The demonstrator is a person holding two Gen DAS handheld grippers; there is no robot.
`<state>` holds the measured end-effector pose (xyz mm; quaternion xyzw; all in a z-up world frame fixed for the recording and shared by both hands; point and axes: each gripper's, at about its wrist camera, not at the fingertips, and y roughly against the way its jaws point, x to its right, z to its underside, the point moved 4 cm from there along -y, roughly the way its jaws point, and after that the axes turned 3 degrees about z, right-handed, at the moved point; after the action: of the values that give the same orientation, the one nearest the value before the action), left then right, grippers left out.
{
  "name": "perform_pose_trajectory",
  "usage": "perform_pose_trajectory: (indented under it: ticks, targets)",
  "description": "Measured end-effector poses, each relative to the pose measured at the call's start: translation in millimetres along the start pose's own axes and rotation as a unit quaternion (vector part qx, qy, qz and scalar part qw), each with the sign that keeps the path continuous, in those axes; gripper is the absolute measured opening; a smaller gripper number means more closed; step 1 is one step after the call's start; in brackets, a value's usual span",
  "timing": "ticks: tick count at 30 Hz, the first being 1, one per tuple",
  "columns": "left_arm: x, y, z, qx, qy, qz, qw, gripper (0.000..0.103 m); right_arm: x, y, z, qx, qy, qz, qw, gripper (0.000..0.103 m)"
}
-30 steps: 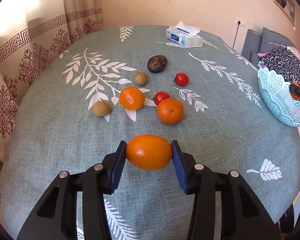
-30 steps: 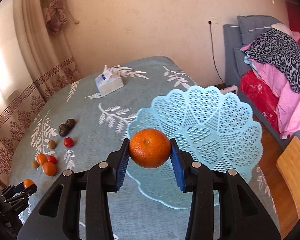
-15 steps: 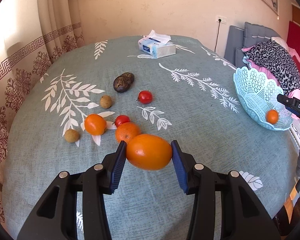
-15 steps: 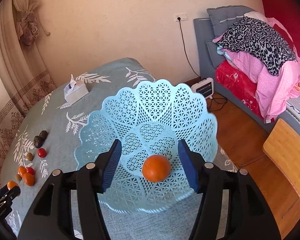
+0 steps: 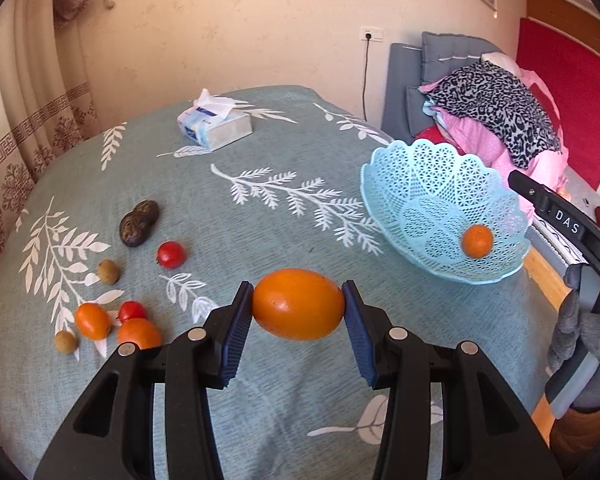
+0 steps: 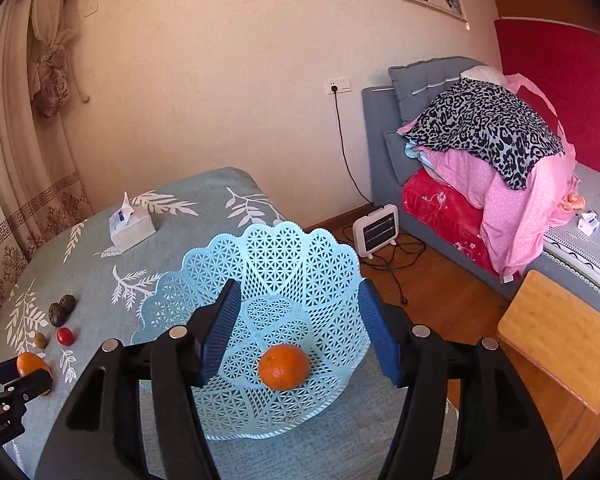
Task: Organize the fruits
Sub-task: 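Carry both oranges to the blue basket and release them inside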
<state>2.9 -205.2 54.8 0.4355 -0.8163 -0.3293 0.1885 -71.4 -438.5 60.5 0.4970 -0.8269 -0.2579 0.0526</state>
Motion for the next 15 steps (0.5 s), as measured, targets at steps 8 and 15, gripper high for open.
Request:
perform_pose_trajectory:
  ticks: [8, 15]
  targets:
    - [44, -19, -24, 0.005, -0.032, 0.042, 0.9986, 0.046, 30, 1, -4, 0.004, -0.053, 0.014, 0.998, 0.063]
    - [73, -37, -36, 0.005, -0.05, 0.071, 0.9962, 0.046, 31, -1, -1, -0.004, -0.056, 0.009, 0.998, 0.063]
